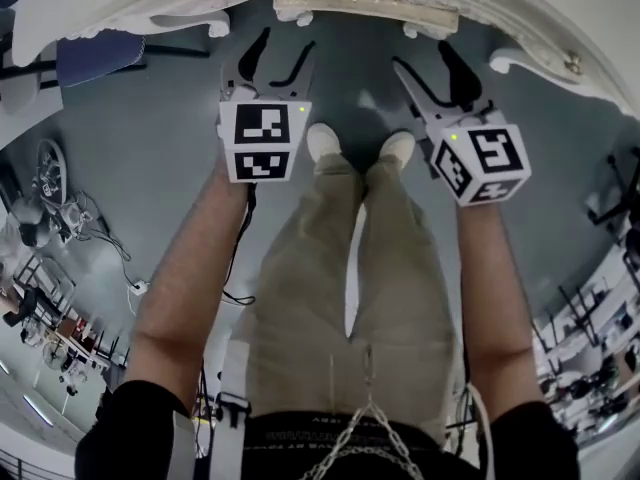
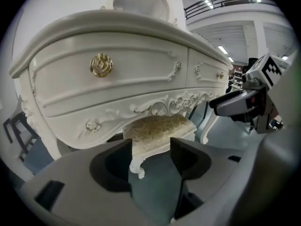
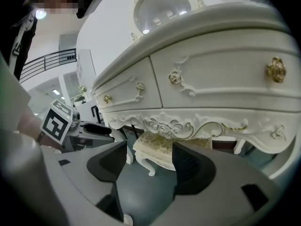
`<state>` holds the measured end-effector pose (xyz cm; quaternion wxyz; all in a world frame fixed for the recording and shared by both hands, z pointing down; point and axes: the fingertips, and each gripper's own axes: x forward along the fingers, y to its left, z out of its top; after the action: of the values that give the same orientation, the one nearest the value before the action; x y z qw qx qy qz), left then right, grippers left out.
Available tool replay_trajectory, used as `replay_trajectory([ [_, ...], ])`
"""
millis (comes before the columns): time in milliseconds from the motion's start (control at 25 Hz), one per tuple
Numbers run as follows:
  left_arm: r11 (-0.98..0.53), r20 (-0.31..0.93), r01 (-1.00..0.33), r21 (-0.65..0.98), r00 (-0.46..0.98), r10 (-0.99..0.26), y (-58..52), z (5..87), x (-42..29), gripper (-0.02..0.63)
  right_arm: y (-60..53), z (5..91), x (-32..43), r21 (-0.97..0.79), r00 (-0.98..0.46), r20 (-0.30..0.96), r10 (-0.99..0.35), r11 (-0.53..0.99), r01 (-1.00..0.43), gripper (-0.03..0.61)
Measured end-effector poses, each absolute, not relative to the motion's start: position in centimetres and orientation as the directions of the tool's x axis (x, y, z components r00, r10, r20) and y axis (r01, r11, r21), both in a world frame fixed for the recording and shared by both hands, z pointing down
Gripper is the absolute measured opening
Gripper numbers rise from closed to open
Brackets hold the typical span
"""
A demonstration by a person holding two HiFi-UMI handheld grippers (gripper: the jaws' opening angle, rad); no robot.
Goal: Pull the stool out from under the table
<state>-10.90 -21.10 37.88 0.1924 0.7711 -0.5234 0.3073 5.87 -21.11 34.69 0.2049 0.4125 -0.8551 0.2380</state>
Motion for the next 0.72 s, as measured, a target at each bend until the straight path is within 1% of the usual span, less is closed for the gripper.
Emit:
replay_trajectory([
  [160,-0.277,0.705,-0.96,0.042,0.225,-0.672,-21.9,41.7,-12.4,0.25,-22.0,38.7,6.3,-0.22,-0.555,0.583,-0.594,0.541,-0.811,0.276],
  [240,-0.259,0.714,-0.965,0.03,0.202,-0.67,-22.5,43.5,-12.9,0.25,-22.1,40.4,6.8,-0.201,-0.539,0.603,-0.588,0.541,-0.816,0.276],
  [520,-0.298,0.767,-0.953,-0.061,0.146,-0.625,-23.7,49.1,-14.2,0.25,-23.7,44.5,9.4,-0.145,-0.475,0.655,-0.587,0.519,-0.842,0.276],
  [720,-0.329,0.8,-0.94,-0.094,0.126,-0.587,-24.4,51.9,-15.4,0.25,-24.8,46.9,11.3,-0.096,-0.435,0.694,-0.574,0.525,-0.846,0.276],
])
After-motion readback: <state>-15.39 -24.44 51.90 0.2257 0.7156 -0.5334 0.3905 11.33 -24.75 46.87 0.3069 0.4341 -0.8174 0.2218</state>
